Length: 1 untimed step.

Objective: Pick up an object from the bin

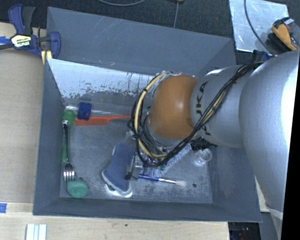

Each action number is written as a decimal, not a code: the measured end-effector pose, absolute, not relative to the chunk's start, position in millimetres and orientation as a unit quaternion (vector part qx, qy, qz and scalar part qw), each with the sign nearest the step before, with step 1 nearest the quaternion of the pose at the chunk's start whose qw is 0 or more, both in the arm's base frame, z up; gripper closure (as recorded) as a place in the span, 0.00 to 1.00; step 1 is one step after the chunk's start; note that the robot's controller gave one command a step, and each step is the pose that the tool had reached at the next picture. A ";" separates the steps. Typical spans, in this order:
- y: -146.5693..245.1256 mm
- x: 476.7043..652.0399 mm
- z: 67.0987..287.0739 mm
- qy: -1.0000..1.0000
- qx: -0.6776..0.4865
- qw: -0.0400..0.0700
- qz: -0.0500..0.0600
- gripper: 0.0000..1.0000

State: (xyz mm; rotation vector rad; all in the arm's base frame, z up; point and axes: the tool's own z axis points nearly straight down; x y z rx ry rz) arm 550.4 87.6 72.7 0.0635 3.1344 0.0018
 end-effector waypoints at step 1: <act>125.8 489.1 79.4 0.922 -0.386 0.017 -0.002 1.00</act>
Offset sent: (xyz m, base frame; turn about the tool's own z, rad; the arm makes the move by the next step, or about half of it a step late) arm 0.0000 0.0000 0.0000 0.0000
